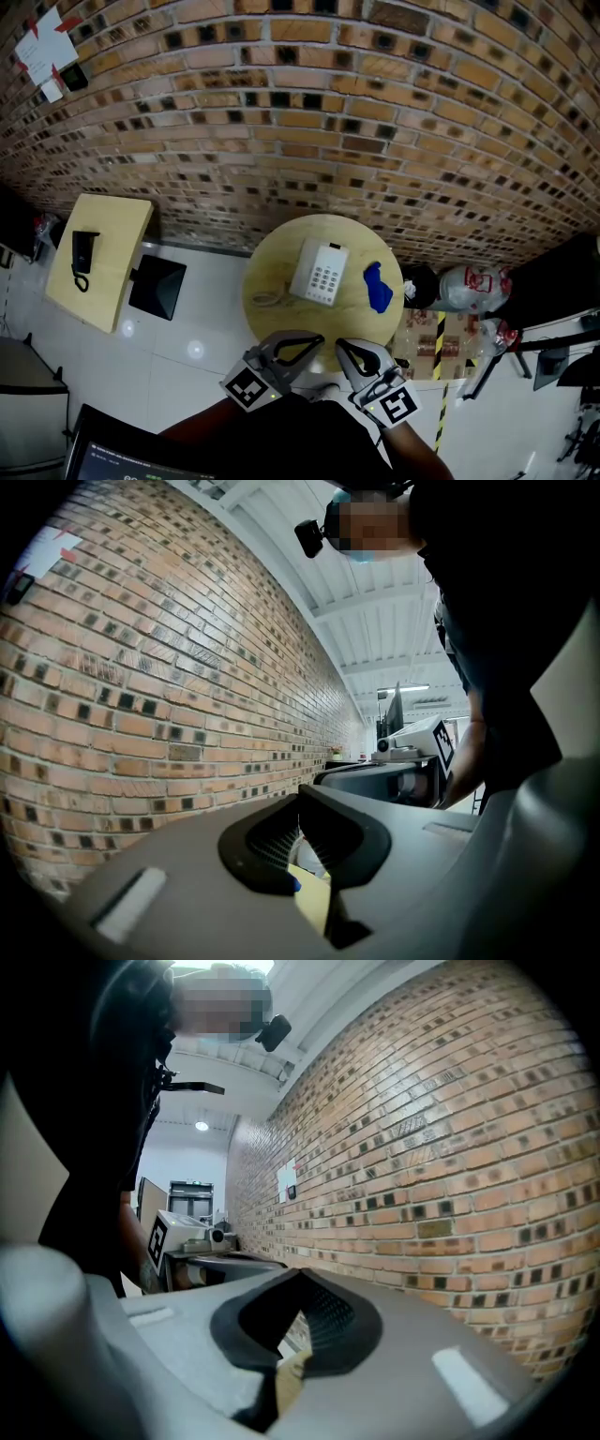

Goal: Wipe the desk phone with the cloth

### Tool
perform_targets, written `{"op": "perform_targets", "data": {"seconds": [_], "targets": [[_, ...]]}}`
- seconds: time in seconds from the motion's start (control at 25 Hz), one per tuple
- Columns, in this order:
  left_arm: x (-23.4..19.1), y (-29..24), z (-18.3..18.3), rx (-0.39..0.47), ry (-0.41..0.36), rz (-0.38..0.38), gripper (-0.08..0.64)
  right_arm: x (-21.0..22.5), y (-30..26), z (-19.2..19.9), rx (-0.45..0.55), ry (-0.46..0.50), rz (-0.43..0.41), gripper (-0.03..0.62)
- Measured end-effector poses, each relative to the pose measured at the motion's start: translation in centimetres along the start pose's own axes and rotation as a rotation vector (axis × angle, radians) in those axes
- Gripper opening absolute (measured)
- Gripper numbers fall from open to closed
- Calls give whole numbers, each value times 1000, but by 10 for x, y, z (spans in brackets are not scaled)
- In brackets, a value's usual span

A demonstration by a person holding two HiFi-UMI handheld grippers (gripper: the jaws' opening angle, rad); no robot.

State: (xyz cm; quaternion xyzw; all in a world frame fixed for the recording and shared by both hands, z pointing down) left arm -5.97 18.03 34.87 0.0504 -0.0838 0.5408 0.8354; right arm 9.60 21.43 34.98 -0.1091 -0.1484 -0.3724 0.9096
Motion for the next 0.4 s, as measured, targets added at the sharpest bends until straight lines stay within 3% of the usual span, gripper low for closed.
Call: {"op": "perform_targets", "data": {"seconds": [0.4], "targets": [[-3,0,3,0,22,5,-11,1,-4,2,10,-12,21,-2]]}}
Point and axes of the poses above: the fingertips, and each gripper's own axes: y backward along the fingers, x to its right, z out of its underside, the point moved 8 cm from there along y, backward along the fingers, and after that the axes turned 15 degrees about -y, right-handed, at the moved point
